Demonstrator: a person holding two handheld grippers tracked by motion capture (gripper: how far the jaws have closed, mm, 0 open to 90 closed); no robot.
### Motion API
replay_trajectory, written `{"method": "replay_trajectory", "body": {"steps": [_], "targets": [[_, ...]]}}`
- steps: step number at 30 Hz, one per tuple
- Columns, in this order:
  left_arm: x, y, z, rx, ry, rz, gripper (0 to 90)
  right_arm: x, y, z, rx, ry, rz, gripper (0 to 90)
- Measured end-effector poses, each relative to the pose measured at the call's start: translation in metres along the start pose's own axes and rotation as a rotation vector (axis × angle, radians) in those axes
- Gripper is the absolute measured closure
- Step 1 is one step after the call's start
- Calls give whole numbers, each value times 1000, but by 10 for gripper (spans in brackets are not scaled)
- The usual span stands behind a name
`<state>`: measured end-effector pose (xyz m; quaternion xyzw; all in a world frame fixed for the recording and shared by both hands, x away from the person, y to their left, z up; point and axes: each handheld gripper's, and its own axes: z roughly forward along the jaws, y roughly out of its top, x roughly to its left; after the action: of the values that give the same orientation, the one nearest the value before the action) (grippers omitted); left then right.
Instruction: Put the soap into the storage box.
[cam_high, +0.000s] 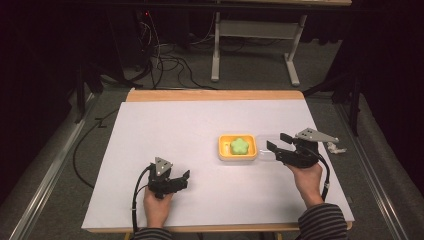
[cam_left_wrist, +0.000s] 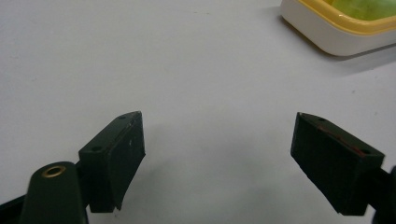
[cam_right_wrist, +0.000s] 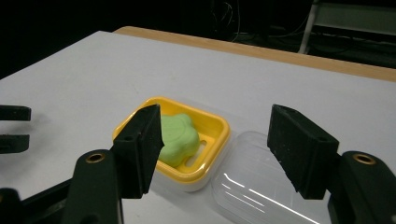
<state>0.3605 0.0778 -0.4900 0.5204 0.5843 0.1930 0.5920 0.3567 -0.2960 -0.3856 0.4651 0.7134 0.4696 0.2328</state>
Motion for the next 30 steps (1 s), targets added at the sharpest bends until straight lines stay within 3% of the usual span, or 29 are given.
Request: {"method": "replay_trajectory", "body": {"steps": [14, 30], "targets": [[0, 0, 0, 0, -2, 2, 182, -6, -22, -11, -7, -35, 35, 360], [0, 0, 0, 2, 0, 1, 182, -2, -43, -13, -1, -25, 55, 359]]}}
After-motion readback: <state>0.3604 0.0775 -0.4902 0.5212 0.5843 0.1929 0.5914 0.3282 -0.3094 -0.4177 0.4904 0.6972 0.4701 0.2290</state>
